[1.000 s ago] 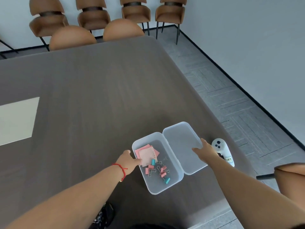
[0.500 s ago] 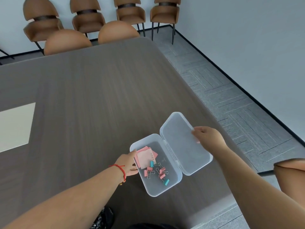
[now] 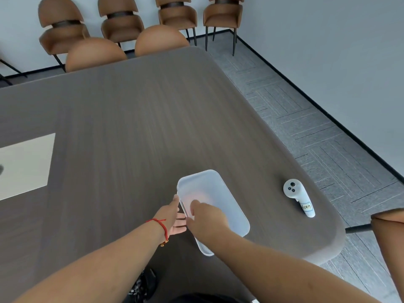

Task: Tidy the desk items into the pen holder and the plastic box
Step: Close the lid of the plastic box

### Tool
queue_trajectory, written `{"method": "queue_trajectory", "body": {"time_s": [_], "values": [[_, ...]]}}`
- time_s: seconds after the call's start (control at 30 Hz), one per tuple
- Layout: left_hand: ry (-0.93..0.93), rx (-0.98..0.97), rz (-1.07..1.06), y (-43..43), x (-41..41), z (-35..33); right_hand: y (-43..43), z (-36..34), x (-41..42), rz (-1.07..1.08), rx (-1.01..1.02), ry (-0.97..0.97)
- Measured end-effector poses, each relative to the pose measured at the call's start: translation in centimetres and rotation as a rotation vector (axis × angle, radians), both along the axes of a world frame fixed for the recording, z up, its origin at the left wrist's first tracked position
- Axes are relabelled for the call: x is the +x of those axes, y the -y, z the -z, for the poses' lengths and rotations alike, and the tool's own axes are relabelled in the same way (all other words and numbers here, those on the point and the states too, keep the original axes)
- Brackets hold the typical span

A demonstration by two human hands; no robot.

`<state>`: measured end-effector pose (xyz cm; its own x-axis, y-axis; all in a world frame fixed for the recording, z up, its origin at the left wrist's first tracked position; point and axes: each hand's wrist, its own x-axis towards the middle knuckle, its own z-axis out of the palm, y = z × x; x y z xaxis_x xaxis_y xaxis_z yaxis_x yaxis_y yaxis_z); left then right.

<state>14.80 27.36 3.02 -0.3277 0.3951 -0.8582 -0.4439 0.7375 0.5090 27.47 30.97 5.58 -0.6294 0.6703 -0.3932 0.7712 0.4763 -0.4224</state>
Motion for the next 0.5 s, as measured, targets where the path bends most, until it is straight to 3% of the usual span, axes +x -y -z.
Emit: {"method": "queue_trajectory", "body": {"time_s": [0.1,0.33,0.43,0.5], "values": [[0.012,0.006,0.006,0.5,0.3,0.1,0.8,1.9,-0.9,-0.124,0.105,0.134],[0.031,0.011,0.043,1.2,0.4,0.1,0.4,3.6,-1.1,-0.085,0.054,0.175],[0.050,0.008,0.112,1.4,0.6,-0.6,-0.7,0.8,-0.5,0.053,-0.107,0.047],[0.060,0.011,0.169,1.4,0.5,-1.0,-2.6,-3.8,-0.1,0.153,-0.123,-0.140]]}}
